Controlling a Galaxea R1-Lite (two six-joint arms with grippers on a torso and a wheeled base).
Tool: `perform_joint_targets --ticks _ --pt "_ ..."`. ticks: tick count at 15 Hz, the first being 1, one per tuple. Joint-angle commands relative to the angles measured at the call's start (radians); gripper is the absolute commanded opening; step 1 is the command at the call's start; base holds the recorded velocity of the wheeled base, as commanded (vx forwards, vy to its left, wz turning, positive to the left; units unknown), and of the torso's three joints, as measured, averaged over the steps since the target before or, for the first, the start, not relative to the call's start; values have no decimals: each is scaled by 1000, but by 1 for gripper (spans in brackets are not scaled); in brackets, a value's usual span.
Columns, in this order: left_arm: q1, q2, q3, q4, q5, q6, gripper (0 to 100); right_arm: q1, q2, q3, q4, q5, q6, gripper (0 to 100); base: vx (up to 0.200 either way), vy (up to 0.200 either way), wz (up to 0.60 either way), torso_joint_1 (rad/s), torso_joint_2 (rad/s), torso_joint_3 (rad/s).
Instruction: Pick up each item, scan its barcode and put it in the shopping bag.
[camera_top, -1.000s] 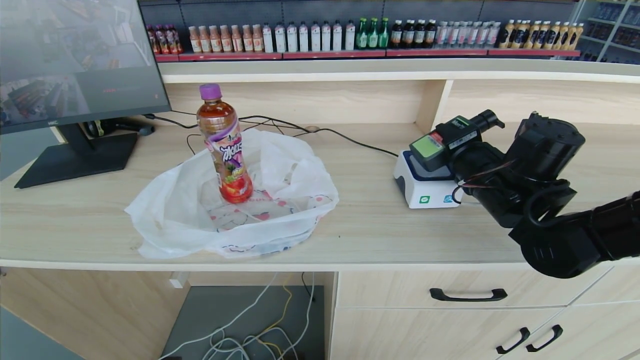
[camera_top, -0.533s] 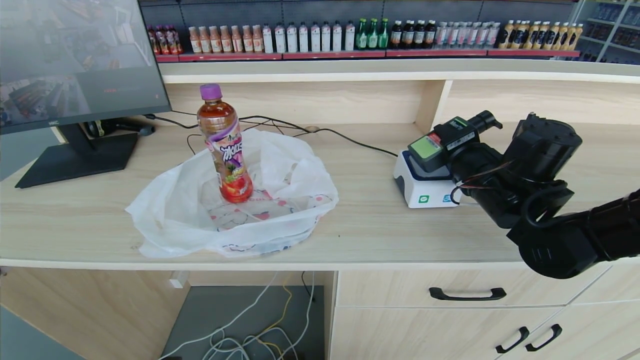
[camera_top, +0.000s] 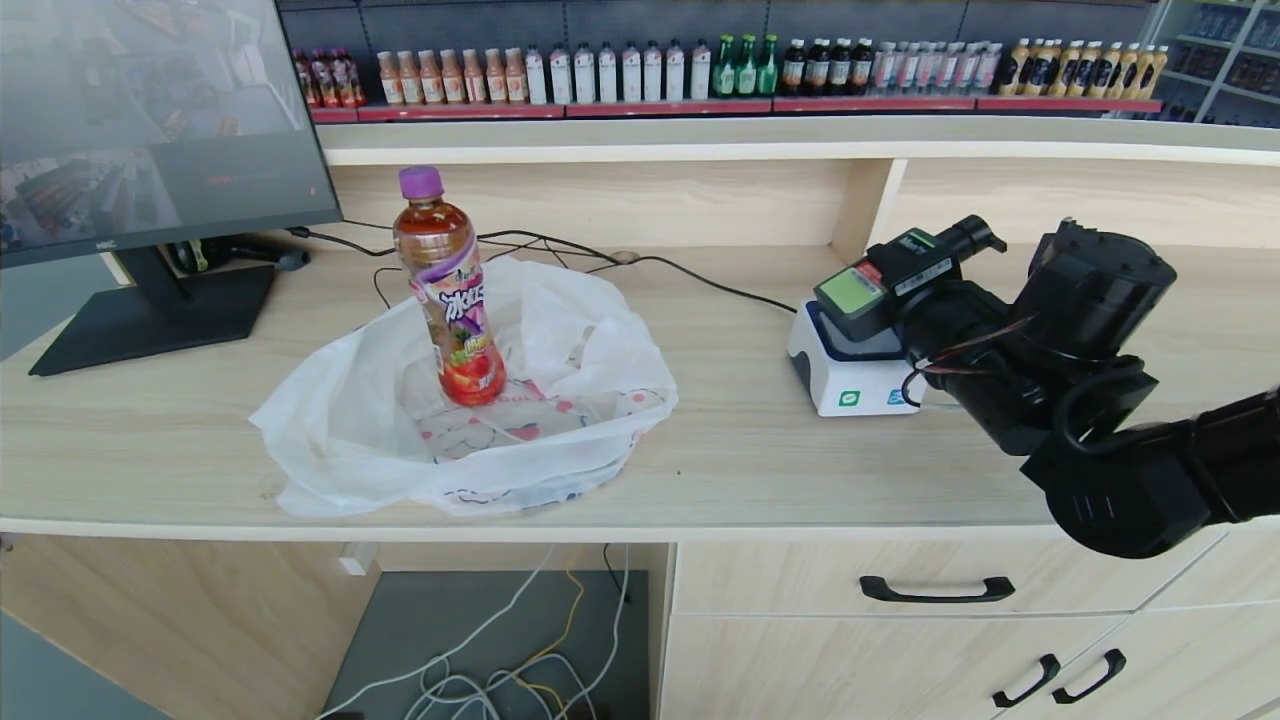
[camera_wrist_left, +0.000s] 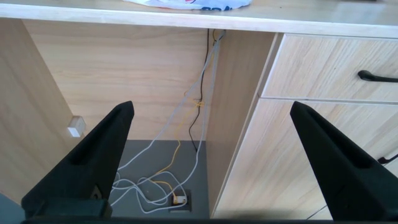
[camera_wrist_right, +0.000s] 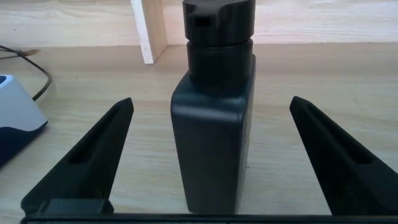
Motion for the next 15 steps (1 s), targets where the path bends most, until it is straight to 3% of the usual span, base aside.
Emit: perform_joint_targets --ticks 1,6,15 --pt "0 0 0 0 0 0 100 -2 3 -35 28 -1 11 100 0 0 0 0 0 0" --pt "0 0 0 0 -1 0 100 -16 35 -122 96 -1 14 100 0 0 0 0 0 0" --pt "0 0 0 0 -1 0 100 -39 67 -154 105 1 14 100 0 0 0 0 0 0"
